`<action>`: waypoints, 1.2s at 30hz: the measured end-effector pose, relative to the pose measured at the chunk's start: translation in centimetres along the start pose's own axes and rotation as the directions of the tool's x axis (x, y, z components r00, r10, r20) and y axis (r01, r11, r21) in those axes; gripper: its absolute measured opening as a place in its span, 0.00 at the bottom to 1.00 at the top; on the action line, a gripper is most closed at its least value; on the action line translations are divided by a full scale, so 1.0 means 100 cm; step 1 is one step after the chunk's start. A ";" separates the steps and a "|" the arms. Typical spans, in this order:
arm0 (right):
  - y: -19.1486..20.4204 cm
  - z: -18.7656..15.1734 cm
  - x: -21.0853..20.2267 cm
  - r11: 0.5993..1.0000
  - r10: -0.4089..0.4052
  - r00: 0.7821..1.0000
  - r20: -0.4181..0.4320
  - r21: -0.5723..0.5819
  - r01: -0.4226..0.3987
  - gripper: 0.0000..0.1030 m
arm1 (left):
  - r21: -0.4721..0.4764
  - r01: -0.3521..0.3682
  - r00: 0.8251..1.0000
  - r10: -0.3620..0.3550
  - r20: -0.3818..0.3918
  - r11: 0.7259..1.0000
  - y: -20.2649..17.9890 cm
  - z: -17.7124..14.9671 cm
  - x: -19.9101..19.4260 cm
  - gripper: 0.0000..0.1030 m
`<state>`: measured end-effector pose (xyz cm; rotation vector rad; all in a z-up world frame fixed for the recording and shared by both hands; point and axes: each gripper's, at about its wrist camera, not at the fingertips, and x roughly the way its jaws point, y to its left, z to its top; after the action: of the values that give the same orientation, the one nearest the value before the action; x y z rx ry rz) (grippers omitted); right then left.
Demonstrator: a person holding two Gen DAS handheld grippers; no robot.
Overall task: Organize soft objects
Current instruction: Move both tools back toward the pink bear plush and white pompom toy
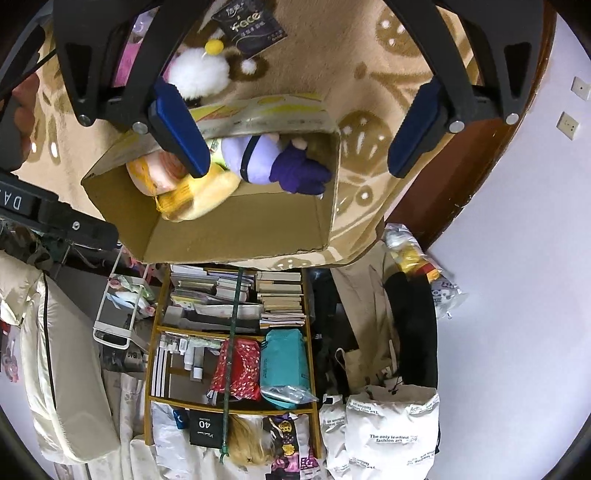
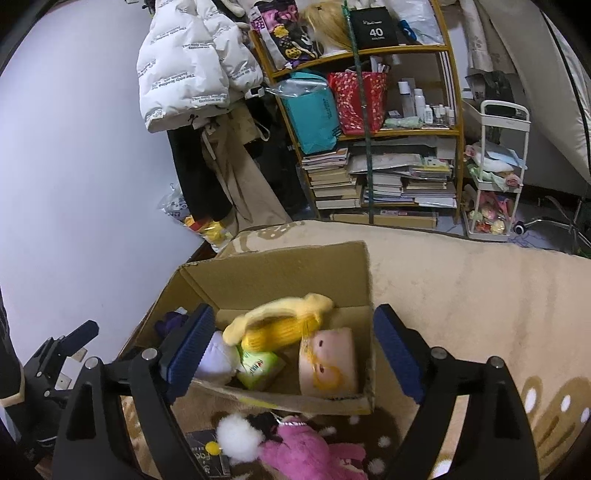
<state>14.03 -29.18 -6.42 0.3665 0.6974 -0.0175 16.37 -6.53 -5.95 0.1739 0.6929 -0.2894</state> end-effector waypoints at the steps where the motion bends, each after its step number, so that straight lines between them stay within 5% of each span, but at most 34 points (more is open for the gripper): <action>1: -0.001 -0.001 -0.002 1.000 -0.003 1.000 -0.003 0.006 0.003 0.90 | -0.003 -0.001 1.000 0.001 -0.004 1.000 0.001 -0.001 -0.002 0.93; 6: -0.007 -0.008 -0.014 0.999 -0.017 1.000 -0.007 0.031 0.017 0.97 | -0.006 -0.002 1.000 0.001 -0.029 1.000 0.003 -0.008 -0.010 0.93; 36: -0.006 -0.069 -0.043 0.995 -0.094 0.989 -0.111 0.031 0.098 0.97 | 0.069 0.023 0.986 -0.011 -0.167 0.997 -0.022 -0.044 -0.033 0.93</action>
<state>6.39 -27.85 -8.75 0.3703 0.8242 -0.1019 10.63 -6.81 -7.23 0.2623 0.8508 -0.3181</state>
